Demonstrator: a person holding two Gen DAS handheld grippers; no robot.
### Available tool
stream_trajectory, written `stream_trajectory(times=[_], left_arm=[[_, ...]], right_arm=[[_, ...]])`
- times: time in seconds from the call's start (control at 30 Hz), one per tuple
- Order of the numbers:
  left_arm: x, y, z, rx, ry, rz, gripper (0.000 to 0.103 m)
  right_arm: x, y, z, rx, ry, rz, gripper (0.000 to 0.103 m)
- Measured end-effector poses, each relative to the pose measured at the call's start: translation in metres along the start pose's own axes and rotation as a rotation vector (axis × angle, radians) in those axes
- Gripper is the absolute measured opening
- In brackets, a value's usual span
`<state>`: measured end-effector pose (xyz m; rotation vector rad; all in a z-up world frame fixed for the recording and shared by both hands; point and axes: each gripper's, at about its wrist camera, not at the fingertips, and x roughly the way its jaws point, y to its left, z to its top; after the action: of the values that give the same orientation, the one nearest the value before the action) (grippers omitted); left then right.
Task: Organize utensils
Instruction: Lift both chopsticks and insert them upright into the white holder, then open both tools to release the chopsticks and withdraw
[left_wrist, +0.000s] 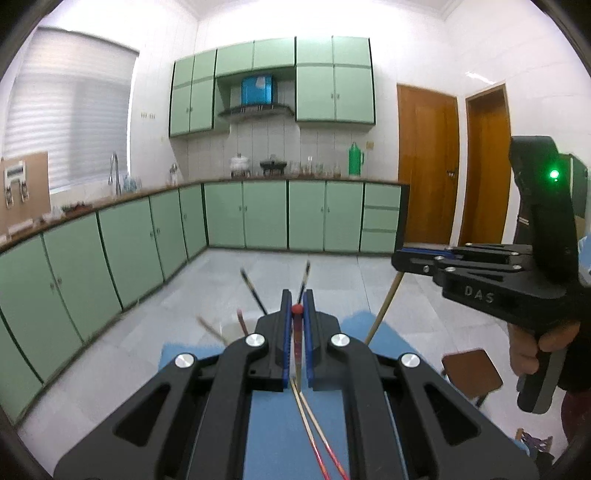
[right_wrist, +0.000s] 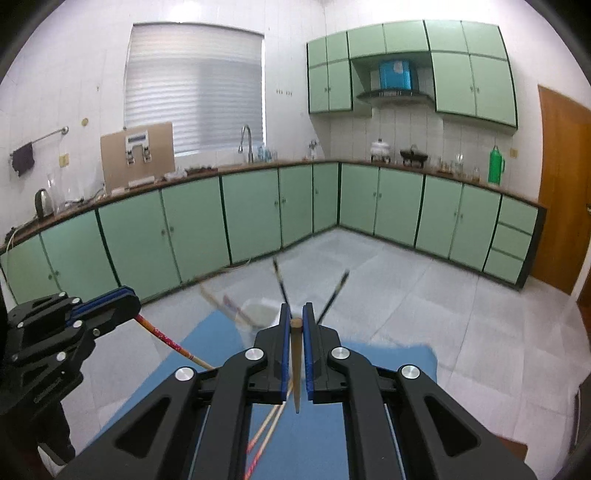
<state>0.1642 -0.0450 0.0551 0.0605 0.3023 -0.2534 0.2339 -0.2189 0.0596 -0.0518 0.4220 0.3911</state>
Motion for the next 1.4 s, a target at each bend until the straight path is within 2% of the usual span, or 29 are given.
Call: stream_trajectory(times=[0.2,0.37,0.57,0.8,0.93,1.0,1.03,1.1,1.17,1.23,1.4], left_arm=[[0.013,0.006,0.045,0.028,-0.092,0.03,0.005],[0.037,0.017,0.064,0.026,-0.107,0.056,0.005],[0.079,0.035,0.064,0.017,-0.062,0.076,0.005],[0.133,0.057,0.048,-0.006,0.006,0.085,0.005],[0.159,0.065,0.042,-0.024,0.071,0.086,0.006],[0.164,0.068,0.038,-0.037,0.083,0.091,0.008],[0.163,0.069,0.036,-0.038,0.081,0.091,0.009],[0.156,0.071,0.032,-0.035,0.07,0.102,0.023],[0.152,0.073,0.032,-0.038,0.062,0.109,0.029],[0.14,0.075,0.032,-0.054,0.047,0.107,0.03],[0.101,0.067,0.017,-0.045,0.017,0.116,0.046]], right_arm=[[0.011,0.001,0.044,-0.012,-0.071,-0.005,0.007],[0.032,0.003,0.069,-0.027,-0.107,-0.009,0.007],[0.075,0.003,0.075,-0.028,-0.088,-0.022,0.007],[0.125,0.001,0.053,-0.036,-0.02,-0.049,0.007],[0.146,-0.002,0.041,-0.027,0.033,-0.017,0.007],[0.15,-0.006,0.034,-0.02,0.044,-0.031,0.015],[0.149,-0.007,0.032,-0.02,0.045,-0.037,0.016],[0.144,-0.013,0.026,-0.009,0.043,-0.052,0.018],[0.138,-0.02,0.022,0.004,0.043,-0.068,0.021],[0.127,-0.025,0.016,0.014,0.036,-0.085,0.026],[0.096,-0.028,-0.003,0.032,0.024,-0.131,0.053]])
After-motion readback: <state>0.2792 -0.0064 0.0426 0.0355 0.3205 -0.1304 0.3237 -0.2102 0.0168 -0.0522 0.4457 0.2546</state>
